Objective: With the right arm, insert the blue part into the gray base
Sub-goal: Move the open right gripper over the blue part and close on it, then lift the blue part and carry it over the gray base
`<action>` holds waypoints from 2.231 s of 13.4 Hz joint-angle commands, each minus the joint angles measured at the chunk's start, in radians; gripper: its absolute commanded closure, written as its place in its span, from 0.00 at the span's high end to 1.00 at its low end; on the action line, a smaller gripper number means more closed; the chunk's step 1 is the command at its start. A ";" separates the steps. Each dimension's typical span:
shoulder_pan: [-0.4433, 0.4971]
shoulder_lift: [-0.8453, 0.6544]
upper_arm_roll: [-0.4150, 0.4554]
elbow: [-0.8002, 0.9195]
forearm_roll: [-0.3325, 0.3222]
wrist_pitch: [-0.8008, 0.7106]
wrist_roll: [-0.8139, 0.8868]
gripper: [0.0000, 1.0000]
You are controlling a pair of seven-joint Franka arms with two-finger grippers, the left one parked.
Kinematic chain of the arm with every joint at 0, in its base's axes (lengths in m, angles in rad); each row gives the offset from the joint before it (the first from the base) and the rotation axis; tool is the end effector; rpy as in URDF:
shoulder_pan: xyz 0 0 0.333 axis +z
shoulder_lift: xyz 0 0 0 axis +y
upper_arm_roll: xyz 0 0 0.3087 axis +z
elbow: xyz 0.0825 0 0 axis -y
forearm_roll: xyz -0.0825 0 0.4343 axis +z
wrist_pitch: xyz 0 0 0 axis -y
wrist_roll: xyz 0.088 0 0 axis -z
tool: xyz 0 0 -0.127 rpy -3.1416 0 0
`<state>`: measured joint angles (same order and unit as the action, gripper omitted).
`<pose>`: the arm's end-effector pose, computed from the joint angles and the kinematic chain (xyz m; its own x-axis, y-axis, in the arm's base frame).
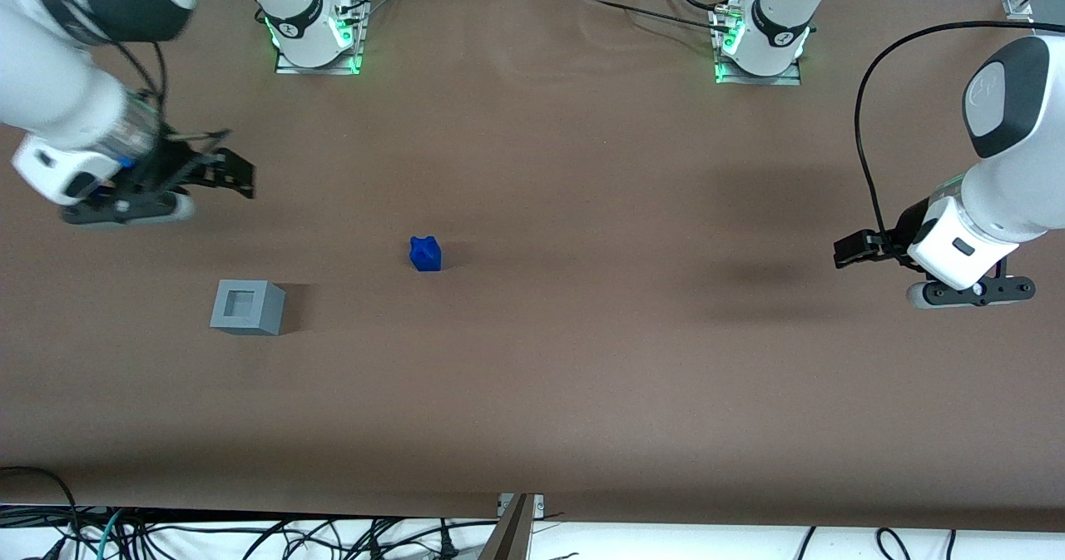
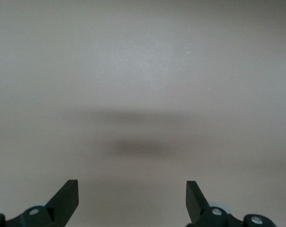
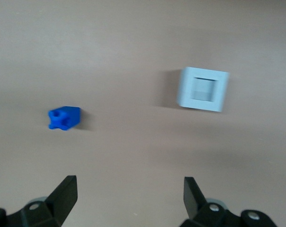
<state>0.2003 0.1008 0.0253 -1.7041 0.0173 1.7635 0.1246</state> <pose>0.6209 0.1440 0.4808 0.9943 0.0973 -0.0435 0.0968 -0.9952 -0.0141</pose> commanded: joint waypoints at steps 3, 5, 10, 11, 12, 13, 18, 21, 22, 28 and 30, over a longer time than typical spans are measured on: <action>0.140 0.149 -0.002 0.012 -0.017 0.121 0.236 0.99; 0.166 0.224 -0.002 0.011 -0.014 0.190 0.257 0.99; 0.274 0.371 -0.008 0.006 -0.025 0.370 0.444 0.99; 0.281 0.393 -0.010 0.003 -0.025 0.391 0.448 0.99; 0.283 0.410 -0.008 0.001 -0.025 0.404 0.452 0.99; 0.295 0.418 -0.008 -0.002 -0.025 0.404 0.451 0.99; 0.314 0.431 -0.011 -0.087 -0.073 0.493 0.452 0.99; 0.317 0.431 -0.010 -0.131 -0.074 0.544 0.452 0.99; 0.315 0.433 -0.010 -0.134 -0.074 0.544 0.451 0.99; 0.318 0.442 -0.007 -0.135 -0.076 0.545 0.406 0.42; 0.317 0.442 -0.007 -0.135 -0.076 0.544 0.395 0.19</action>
<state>0.5098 0.5463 0.0250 -1.8275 -0.0438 2.2934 0.5340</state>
